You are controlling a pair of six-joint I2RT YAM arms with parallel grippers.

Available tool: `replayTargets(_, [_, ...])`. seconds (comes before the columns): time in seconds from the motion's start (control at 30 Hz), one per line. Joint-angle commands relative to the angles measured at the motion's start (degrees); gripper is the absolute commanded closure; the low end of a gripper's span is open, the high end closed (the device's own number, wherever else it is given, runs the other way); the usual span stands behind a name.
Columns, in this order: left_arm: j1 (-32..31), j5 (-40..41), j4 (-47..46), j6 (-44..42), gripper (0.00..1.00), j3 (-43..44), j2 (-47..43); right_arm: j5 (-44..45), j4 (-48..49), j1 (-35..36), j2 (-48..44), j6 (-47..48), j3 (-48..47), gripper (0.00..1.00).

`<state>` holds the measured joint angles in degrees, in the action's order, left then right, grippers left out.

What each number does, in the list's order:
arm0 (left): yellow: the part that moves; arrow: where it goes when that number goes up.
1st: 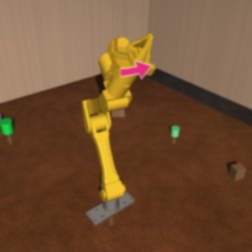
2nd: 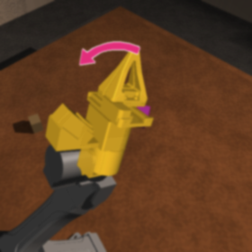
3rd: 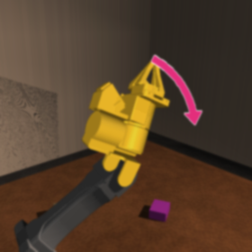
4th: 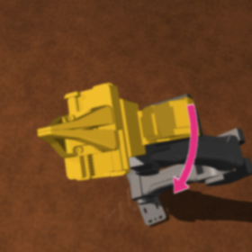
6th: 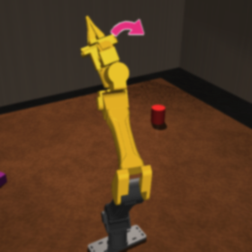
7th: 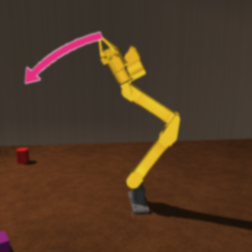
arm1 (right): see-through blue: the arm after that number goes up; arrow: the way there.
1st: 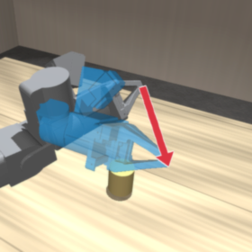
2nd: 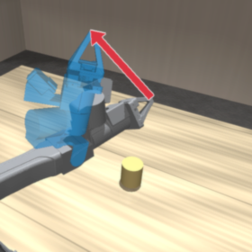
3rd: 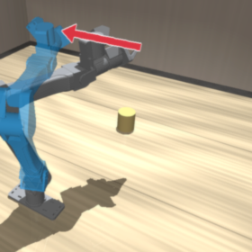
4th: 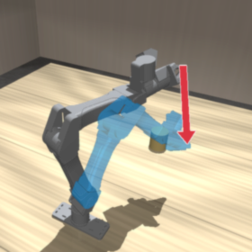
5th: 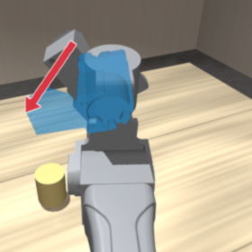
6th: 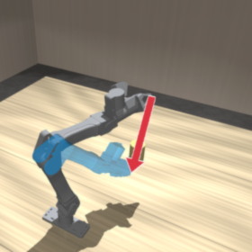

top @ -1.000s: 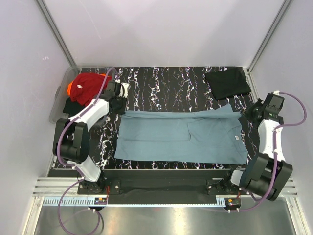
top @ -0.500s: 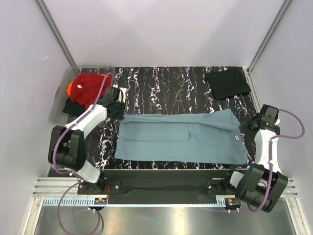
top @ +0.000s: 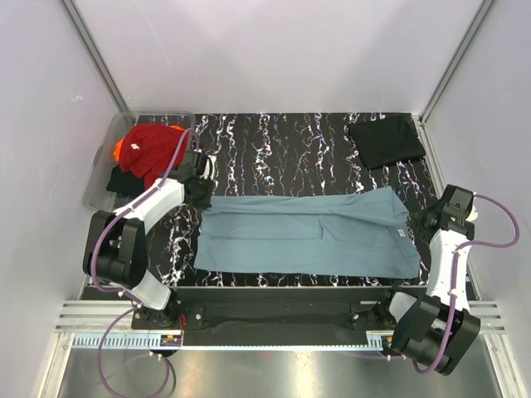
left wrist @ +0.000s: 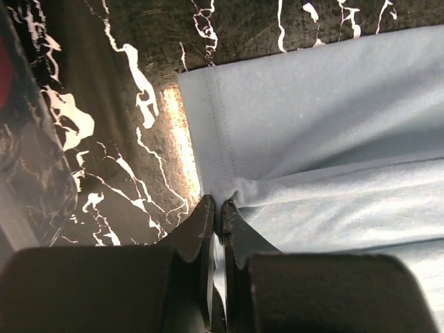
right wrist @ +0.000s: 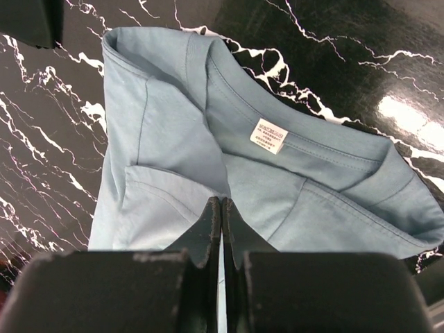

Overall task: Fold and stack the t-shirts
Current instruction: Fold the tshirt

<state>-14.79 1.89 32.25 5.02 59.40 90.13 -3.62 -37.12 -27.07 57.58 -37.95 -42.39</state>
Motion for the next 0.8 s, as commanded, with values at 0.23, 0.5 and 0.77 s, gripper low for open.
replayTargets(0.23, [0.0, 4.1, 0.2, 0.6, 0.98, -1.5, -3.9, 2.1, -3.7, -0.4, -7.3, 0.5, -0.3, 1.0])
replayTargets(0.5, [-0.6, 4.3, 0.7, 1.6, 0.81, -3.3, -5.7, -0.6, -5.5, -0.4, -9.2, -0.7, 0.8, 0.91])
replayTargets(0.77, [-1.2, 10.8, 5.3, 1.5, 0.65, -1.3, -11.1, -7.4, -9.9, -0.4, -10.6, -0.4, -5.6, 0.7])
